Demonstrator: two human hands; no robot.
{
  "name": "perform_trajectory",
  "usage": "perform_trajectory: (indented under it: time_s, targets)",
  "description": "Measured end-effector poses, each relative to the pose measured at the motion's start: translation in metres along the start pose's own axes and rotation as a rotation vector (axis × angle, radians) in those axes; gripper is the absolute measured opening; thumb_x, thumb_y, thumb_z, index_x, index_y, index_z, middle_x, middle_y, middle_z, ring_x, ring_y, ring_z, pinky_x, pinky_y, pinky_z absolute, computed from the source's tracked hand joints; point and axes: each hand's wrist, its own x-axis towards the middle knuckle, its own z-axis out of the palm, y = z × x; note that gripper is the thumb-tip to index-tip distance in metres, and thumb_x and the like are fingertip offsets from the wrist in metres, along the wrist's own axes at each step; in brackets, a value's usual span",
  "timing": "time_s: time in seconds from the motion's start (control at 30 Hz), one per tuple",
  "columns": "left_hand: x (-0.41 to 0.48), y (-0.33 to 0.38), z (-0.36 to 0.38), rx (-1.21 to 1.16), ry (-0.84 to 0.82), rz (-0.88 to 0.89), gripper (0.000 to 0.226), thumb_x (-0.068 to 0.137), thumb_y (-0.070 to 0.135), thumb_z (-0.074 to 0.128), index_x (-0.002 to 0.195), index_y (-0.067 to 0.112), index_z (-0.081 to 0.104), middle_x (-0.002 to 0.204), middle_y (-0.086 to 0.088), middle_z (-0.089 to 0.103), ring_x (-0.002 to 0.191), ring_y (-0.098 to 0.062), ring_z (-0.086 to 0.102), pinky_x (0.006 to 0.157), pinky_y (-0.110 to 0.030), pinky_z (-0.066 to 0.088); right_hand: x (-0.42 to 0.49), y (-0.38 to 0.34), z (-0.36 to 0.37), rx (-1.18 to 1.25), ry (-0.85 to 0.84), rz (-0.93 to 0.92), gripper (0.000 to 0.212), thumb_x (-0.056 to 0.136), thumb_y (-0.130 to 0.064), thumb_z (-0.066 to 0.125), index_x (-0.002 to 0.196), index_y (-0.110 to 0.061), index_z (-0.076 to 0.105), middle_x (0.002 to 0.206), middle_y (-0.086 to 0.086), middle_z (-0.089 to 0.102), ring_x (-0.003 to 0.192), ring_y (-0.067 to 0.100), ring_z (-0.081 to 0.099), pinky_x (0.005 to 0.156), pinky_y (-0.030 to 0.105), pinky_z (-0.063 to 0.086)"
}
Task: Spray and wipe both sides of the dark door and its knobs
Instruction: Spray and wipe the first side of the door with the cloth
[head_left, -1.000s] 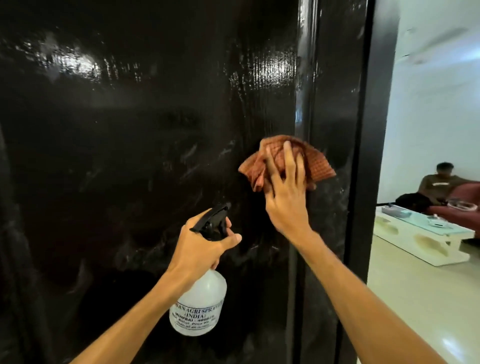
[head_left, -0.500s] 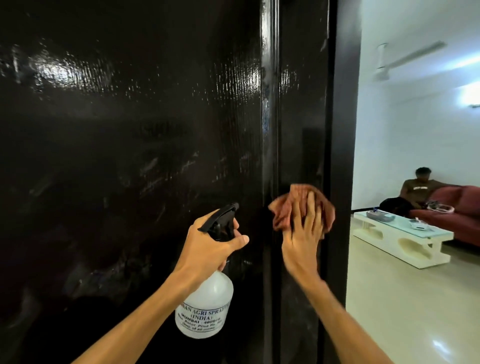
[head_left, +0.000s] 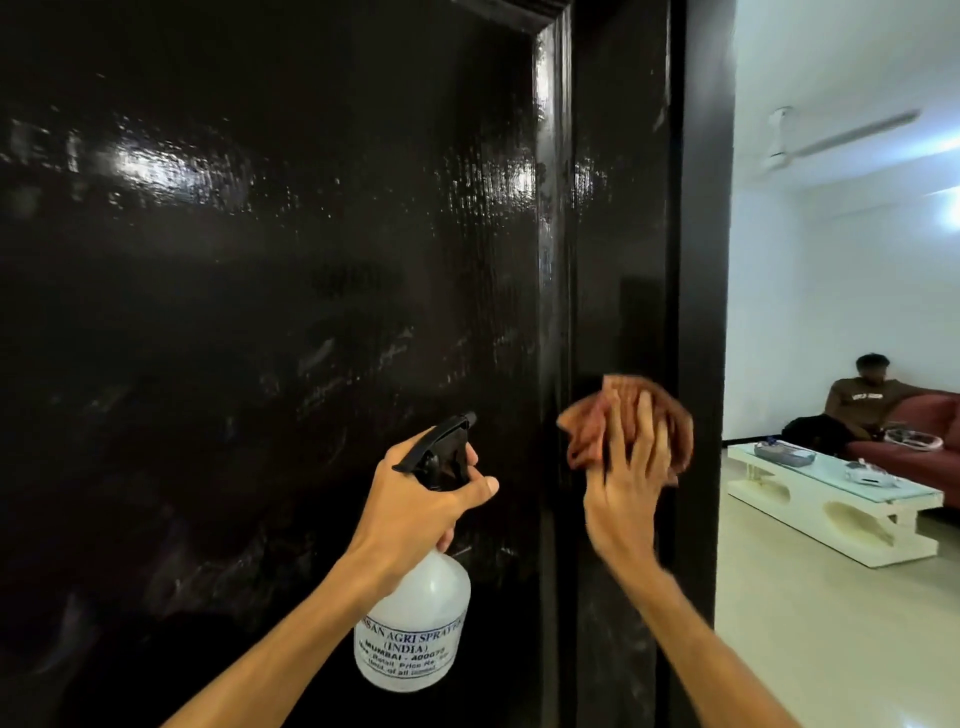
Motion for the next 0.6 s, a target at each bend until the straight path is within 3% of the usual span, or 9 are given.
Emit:
perform_trajectory:
  time_s: [0.1, 0.27, 0.4, 0.5, 0.6]
  targets:
    - [-0.004, 0.004, -0.013, 0.016, 0.019, 0.009, 0.019, 0.083, 0.013, 0.085, 0.091, 0.016, 0.069, 0.09, -0.016, 0.072, 0.043, -0.02, 0.046, 0.046, -0.031, 0.043, -0.049, -0.017, 0.013, 0.004, -0.101, -0.064, 0.065, 0.093, -0.018, 0.043, 0.157, -0.021, 0.036, 0.172, 0.005, 0.0, 0.157, 0.035, -0.001, 0.12, 0.07, 0.012]
    - [-0.004, 0.014, -0.042, 0.04, 0.122, 0.016, 0.017, 0.085, 0.011, 0.084, 0.089, 0.014, 0.069, 0.082, -0.009, 0.07, 0.042, -0.017, 0.044, 0.044, -0.029, 0.042, 0.072, -0.088, -0.005, 0.047, -0.068, -0.241, 0.053, 0.099, -0.022, 0.046, 0.152, -0.027, 0.044, 0.171, -0.002, 0.004, 0.156, 0.03, 0.001, 0.122, 0.066, 0.009]
    - [-0.013, 0.017, -0.06, 0.013, 0.17, 0.022, 0.021, 0.083, 0.011, 0.086, 0.094, 0.012, 0.068, 0.082, -0.013, 0.071, 0.041, -0.018, 0.044, 0.045, -0.031, 0.042, 0.042, -0.128, 0.013, -0.082, -0.044, -0.36, 0.065, 0.099, -0.027, 0.045, 0.161, -0.032, 0.028, 0.171, 0.005, 0.009, 0.156, 0.034, 0.008, 0.123, 0.063, 0.01]
    - [-0.028, 0.017, -0.081, 0.007, 0.186, 0.007, 0.025, 0.081, 0.01, 0.087, 0.098, 0.007, 0.068, 0.076, -0.012, 0.07, 0.041, -0.019, 0.043, 0.044, -0.03, 0.041, -0.016, -0.137, 0.019, -0.148, -0.165, -0.59, 0.065, 0.1, -0.037, 0.044, 0.161, -0.041, 0.023, 0.17, 0.003, 0.017, 0.147, 0.035, 0.03, 0.118, 0.061, 0.023]
    - [-0.039, 0.019, -0.108, 0.018, 0.232, 0.004, 0.025, 0.081, 0.009, 0.086, 0.098, 0.007, 0.069, 0.083, -0.016, 0.073, 0.04, -0.017, 0.043, 0.045, -0.029, 0.04, 0.036, -0.17, 0.013, -0.092, -0.116, -0.633, 0.06, 0.104, -0.038, 0.047, 0.16, -0.042, 0.026, 0.17, 0.0, 0.018, 0.136, 0.029, 0.037, 0.107, 0.05, 0.038]
